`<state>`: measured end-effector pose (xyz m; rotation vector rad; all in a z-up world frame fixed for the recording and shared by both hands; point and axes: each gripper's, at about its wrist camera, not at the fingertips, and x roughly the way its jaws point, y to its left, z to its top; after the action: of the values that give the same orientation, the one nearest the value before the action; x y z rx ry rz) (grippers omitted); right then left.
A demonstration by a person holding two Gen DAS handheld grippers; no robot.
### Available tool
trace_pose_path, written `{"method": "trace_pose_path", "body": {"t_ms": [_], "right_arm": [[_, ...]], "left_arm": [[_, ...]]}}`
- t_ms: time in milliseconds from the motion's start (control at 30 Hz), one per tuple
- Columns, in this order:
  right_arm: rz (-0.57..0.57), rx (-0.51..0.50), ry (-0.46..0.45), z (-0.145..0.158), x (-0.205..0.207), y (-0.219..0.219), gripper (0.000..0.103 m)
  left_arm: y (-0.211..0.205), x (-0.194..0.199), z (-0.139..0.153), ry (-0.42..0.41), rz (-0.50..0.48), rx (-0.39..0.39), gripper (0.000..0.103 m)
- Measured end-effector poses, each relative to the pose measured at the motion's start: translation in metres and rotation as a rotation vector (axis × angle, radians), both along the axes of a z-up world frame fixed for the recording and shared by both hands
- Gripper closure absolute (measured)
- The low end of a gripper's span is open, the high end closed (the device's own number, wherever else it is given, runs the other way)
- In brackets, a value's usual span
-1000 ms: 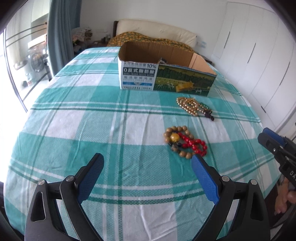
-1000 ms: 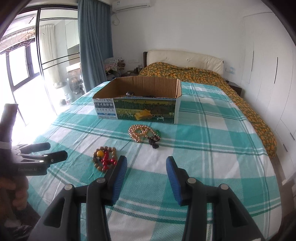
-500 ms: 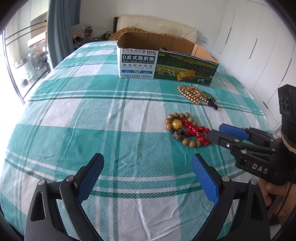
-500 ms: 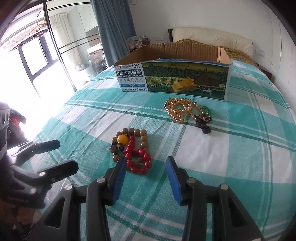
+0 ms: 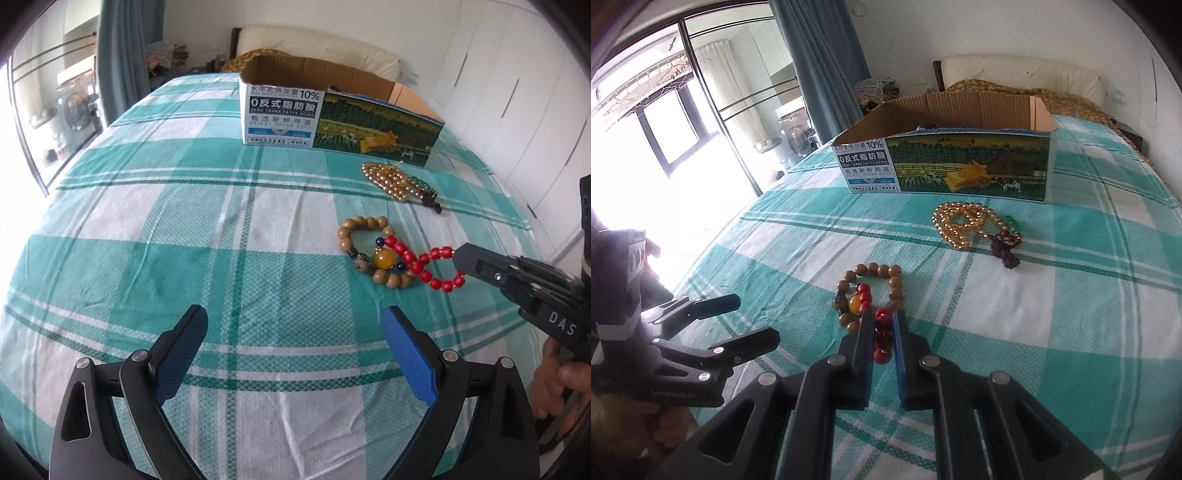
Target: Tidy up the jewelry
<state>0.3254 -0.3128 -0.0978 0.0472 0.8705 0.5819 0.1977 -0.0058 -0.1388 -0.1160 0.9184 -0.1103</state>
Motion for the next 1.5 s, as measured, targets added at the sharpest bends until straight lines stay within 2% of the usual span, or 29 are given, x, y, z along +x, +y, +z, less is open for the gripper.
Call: {"method": "trace_pose_path", "body": {"t_ms": [200,367,467,600,833,900,933,1000,1033,1067,1167,1267,1333,1500], "right_arm": [[-0.104,0.036,-0.020,0.008,-0.015,-0.045,0.093],[-0.213,0.033,-0.007,-0.001,-0.020,-0.085,0.093],[-0.265,0.000,0.000,-0.008,-0.022,-0.098,0.093],[-0.306,-0.072,-0.011,-0.017,-0.029,-0.106,0.093],[-0.356,-0.111,-0.010,-0.024,-0.041,-0.122,0.092],[-0.364,-0.101,-0.006,-0.024,-0.044,-0.125,0.092],[-0.367,-0.101,-0.007,-0.024,-0.045,-0.125,0.090],[-0.375,-0.111,-0.017,-0.022,-0.048,-0.125,0.078],[-0.379,-0.110,-0.025,-0.021,-0.051,-0.124,0.066],[-0.388,-0.106,-0.038,-0.019,-0.055,-0.125,0.061],[-0.402,-0.100,-0.067,-0.013,-0.063,-0.122,0.061],[-0.400,-0.100,-0.089,-0.009,-0.069,-0.117,0.061],[-0.387,-0.104,-0.106,-0.006,-0.072,-0.111,0.061],[-0.347,-0.118,-0.138,0.001,-0.079,-0.097,0.061]], "left_arm": [[-0.008,0.004,0.000,0.003,-0.017,-0.008,0.007],[-0.024,0.018,0.000,0.010,-0.058,-0.030,0.007],[-0.042,0.030,-0.006,0.020,-0.078,0.010,0.007],[-0.054,0.044,-0.017,0.028,-0.058,0.099,0.005],[-0.034,0.035,-0.015,0.027,-0.007,0.133,0.003],[-0.026,0.027,-0.018,0.045,0.014,0.180,0.004],[-0.021,0.024,-0.021,0.056,0.016,0.193,0.004],[-0.011,0.014,-0.024,0.062,0.020,0.152,0.004],[-0.007,0.009,-0.023,0.063,0.026,0.144,0.004],[-0.005,0.005,-0.022,0.059,0.025,0.138,0.004],[-0.001,0.000,-0.014,0.028,0.014,0.054,0.004],[-0.008,0.012,-0.007,0.013,0.005,-0.010,0.004],[-0.019,0.025,-0.005,0.000,-0.002,-0.002,0.004],[-0.040,0.051,-0.016,0.012,0.015,0.104,0.004]]}}
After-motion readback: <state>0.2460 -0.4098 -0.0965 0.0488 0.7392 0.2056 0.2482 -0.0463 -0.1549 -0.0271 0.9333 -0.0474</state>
